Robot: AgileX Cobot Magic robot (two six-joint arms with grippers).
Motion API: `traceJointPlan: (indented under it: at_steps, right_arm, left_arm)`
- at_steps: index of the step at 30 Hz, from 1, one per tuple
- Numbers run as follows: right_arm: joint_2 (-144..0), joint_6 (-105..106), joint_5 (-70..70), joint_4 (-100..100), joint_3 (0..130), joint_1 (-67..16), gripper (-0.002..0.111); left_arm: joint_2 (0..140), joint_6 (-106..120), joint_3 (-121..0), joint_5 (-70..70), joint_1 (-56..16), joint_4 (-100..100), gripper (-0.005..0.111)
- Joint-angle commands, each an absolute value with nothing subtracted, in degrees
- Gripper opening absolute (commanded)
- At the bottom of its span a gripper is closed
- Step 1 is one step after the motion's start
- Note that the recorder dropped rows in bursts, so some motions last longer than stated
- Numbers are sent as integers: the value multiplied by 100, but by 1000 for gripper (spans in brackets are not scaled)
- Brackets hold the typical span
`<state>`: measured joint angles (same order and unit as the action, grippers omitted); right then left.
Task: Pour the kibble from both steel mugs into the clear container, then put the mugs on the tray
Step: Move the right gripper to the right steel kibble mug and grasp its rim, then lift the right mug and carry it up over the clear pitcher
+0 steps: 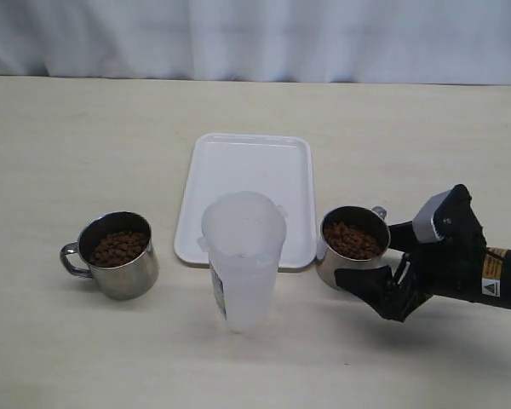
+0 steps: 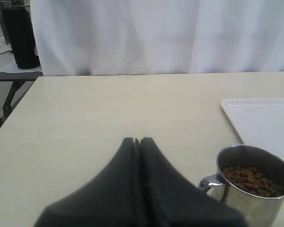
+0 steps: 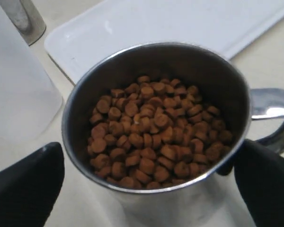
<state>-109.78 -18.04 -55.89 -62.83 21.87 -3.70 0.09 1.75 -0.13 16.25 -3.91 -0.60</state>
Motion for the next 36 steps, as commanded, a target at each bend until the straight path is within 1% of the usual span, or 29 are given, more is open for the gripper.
traceJointPlan:
  at_steps: [1,5,13,36]
  right_arm:
    - [-11237,-1038,-6118,-6386,2285,-351,69]
    - [-11384,-634,-6286,-6386,2348,-351,69]
    - [-11585,-615,-6746,-6345,2467,-351,69]
    - [-12291,-340,-6870,-6340,3067,-351,69]
  left_arm:
    - [0,191,0,1578,-376,-54,0]
    - [0,191,0,1578,-376,-54,0]
    - [0,191,0,1578,-376,-54,0]
    - [0,191,0,1589,-376,-54,0]
